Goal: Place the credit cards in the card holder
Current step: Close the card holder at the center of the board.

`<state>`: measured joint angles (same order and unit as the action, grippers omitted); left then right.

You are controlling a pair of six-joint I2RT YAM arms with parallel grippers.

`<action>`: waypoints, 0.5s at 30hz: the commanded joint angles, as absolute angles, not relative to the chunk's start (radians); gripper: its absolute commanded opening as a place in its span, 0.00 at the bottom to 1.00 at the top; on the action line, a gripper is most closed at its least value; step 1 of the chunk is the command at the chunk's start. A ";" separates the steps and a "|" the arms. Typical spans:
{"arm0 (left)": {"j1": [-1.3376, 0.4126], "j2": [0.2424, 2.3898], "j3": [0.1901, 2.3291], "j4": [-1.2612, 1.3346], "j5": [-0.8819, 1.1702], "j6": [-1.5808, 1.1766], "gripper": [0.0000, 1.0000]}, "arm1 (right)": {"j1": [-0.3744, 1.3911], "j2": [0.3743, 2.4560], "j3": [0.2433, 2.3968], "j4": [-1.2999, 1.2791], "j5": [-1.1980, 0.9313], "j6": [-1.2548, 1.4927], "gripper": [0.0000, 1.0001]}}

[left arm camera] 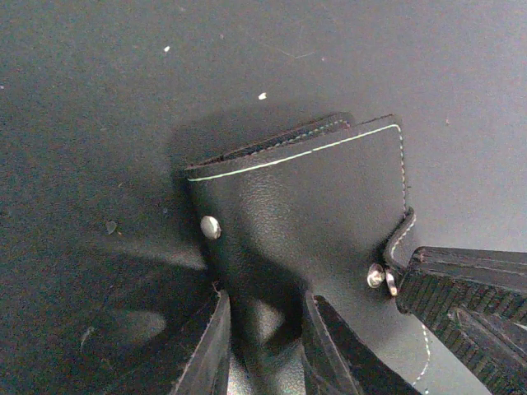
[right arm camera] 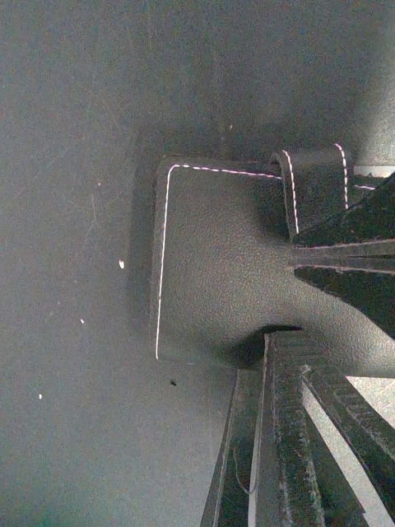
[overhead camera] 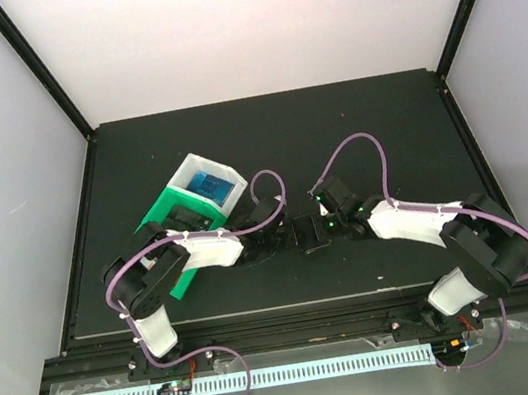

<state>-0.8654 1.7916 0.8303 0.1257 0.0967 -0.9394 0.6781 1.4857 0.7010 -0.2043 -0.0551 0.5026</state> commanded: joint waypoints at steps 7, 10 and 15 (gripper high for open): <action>-0.870 1.835 0.845 0.050 0.055 -0.930 0.25 | 0.674 1.537 0.723 -0.196 -0.101 0.486 0.01; -0.871 1.835 0.847 0.048 0.054 -0.928 0.25 | 0.674 1.546 0.725 -0.199 -0.107 0.486 0.01; -0.870 1.836 0.848 0.045 0.053 -0.927 0.25 | 0.675 1.557 0.725 -0.232 -0.082 0.487 0.01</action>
